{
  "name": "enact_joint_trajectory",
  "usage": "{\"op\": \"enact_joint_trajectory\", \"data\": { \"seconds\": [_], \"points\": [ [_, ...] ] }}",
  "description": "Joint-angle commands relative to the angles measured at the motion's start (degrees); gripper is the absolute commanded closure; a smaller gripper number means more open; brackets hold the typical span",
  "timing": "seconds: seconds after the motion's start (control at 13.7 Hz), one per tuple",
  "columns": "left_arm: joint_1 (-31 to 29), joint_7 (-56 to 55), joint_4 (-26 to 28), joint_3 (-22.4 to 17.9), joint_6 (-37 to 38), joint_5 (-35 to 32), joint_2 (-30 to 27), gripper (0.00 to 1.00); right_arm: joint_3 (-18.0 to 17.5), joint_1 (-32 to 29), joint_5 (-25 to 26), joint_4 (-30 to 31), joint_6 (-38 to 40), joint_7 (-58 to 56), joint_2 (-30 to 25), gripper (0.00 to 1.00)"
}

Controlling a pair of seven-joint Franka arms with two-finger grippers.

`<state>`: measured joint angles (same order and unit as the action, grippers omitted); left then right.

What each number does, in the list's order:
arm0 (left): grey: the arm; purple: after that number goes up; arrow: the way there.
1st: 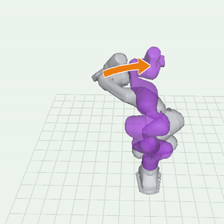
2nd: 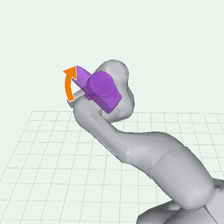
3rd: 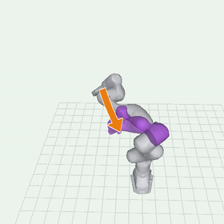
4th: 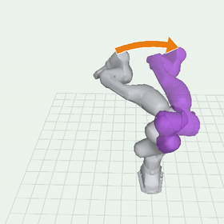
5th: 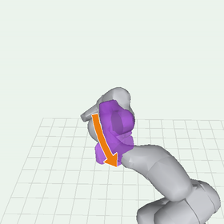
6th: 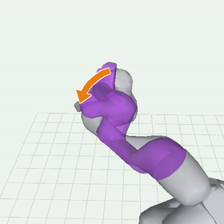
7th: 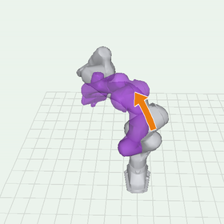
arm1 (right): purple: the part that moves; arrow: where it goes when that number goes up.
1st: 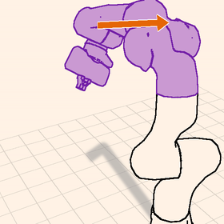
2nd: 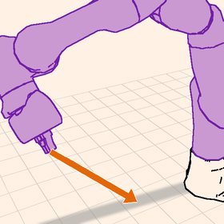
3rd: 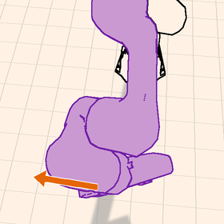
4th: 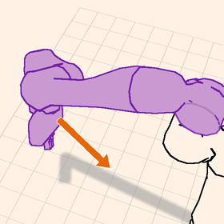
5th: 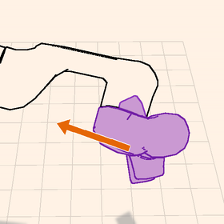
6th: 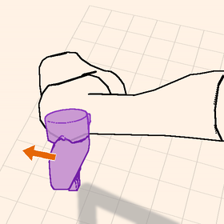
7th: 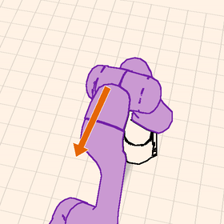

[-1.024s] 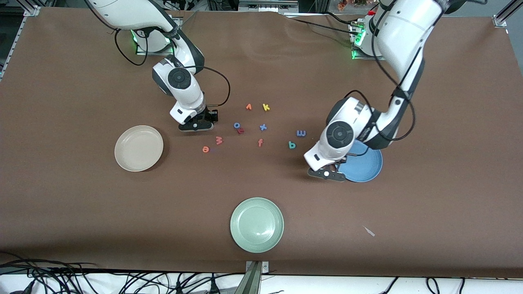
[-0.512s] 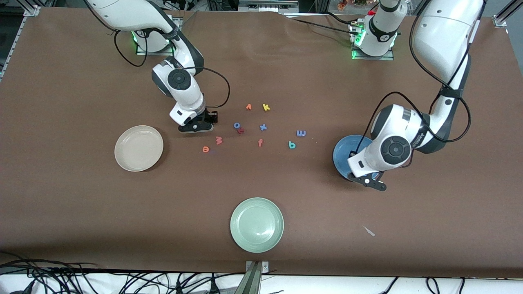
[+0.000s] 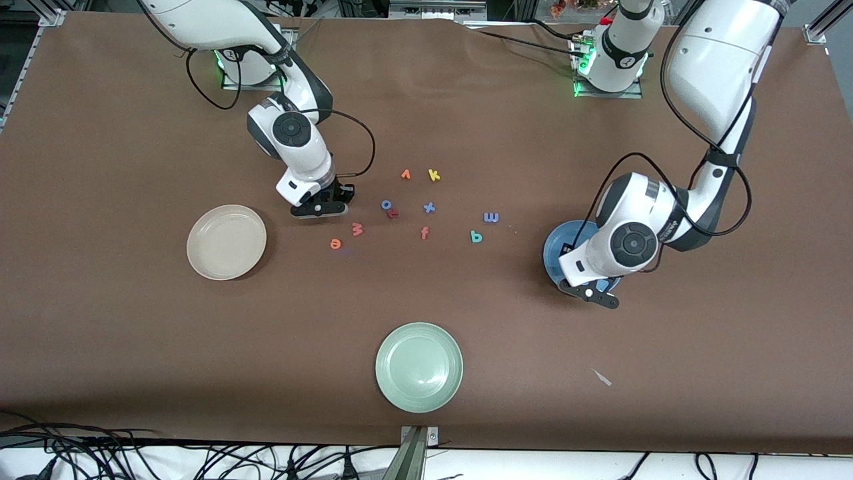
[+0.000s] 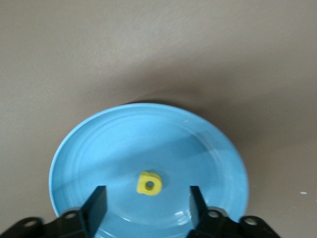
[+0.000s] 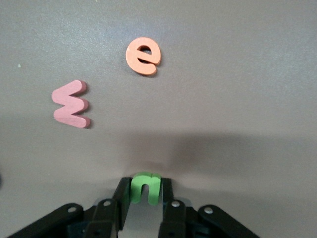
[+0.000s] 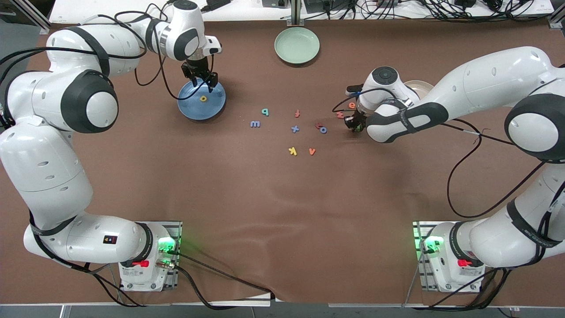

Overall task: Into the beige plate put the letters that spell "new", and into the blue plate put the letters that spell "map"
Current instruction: 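Drop the n on the cream plate while the left gripper releases the d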

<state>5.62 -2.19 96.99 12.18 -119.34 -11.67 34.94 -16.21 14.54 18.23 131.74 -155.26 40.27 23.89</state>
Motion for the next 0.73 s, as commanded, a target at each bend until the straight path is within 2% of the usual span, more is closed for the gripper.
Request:
{"op": "enact_joint_trajectory", "data": {
  "seconds": [0.0, 0.29, 0.44, 0.66],
  "points": [
    [4.0, -3.7, 0.3, 0.7, 3.1, -1.3, -3.5, 0.00, 0.5, 0.2, 1.4, -0.9, -0.5, 0.7, 1.1, 0.81],
    [3.2, -1.2, 1.1, 9.2, 3.2, -1.5, -4.0, 0.00, 0.9, -0.2, 1.9, -4.4, 8.5, -1.4, -1.9, 0.81],
    [3.2, 3.5, 1.3, 11.5, 3.2, -1.5, -4.1, 0.00, 3.2, -0.3, 1.9, -5.1, 12.1, -6.1, -4.0, 0.81],
    [3.8, 12.1, 1.7, 12.8, 2.9, -2.1, -3.9, 0.01, 7.3, -0.4, 1.7, -4.8, 14.6, -15.7, -7.0, 0.81]
  ]
}}
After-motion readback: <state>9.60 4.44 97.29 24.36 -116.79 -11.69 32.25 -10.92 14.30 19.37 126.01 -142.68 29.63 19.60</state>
